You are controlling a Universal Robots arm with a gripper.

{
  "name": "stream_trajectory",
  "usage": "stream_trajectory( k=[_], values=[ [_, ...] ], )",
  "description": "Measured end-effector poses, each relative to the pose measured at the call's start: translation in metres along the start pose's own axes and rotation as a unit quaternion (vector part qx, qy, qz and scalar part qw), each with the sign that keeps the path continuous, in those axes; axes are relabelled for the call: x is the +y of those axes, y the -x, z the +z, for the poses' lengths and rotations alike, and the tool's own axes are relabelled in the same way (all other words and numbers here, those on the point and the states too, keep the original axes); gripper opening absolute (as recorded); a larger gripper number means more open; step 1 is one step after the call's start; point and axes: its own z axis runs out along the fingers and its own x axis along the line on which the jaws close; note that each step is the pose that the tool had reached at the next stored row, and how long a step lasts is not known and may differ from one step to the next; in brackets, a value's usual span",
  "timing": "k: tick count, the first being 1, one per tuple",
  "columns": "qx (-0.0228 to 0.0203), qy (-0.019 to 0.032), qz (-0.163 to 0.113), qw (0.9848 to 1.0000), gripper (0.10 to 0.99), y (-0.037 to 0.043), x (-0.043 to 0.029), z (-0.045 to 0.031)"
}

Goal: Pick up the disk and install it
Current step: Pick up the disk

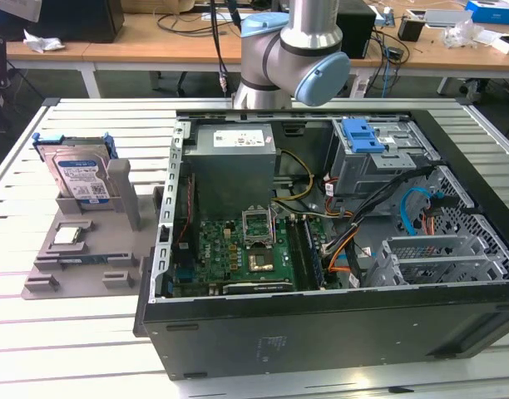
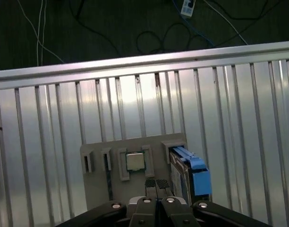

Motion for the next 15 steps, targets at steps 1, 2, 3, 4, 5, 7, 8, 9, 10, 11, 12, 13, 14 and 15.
stream_trajectory(
  k=[1,2,3,4,5,7,8,9,10,11,12,13,14,15],
  values=[
    [0.0000,0.0000,-0.001,1.0000,0.106,0.0000,0.0000,0.0000],
    [0.0000,0.0000,-0.001,1.0000,0.106,0.0000,0.0000,0.0000],
    [0.0000,0.0001,-0.001,1.0000,0.106,0.0000,0.0000,0.0000],
    [0.0000,0.0000,-0.001,1.0000,0.106,0.0000,0.0000,0.0000],
    [0.0000,0.0000,-0.001,1.0000,0.106,0.0000,0.0000,0.0000],
    [0.0001,0.0000,-0.001,1.0000,0.106,0.0000,0.0000,0.0000],
    [0.0000,0.0000,-0.001,1.0000,0.114,0.0000,0.0000,0.0000],
    [0.0000,0.0001,-0.001,1.0000,0.169,0.0000,0.0000,0.0000],
    [0.0000,0.0000,-0.001,1.0000,0.235,0.0000,0.0000,0.0000],
    [0.0000,0.0000,-0.001,1.0000,0.353,0.0000,0.0000,0.0000],
    [0.0000,0.0000,-0.001,1.0000,0.416,0.0000,0.0000,0.0000],
    [0.0000,0.0001,-0.001,1.0000,0.416,0.0000,0.0000,0.0000],
    [0.0001,0.0000,-0.001,1.0000,0.475,0.0000,0.0000,0.0000],
    [0.0000,0.0000,-0.001,1.0000,0.533,0.0000,0.0000,0.0000]
  ],
)
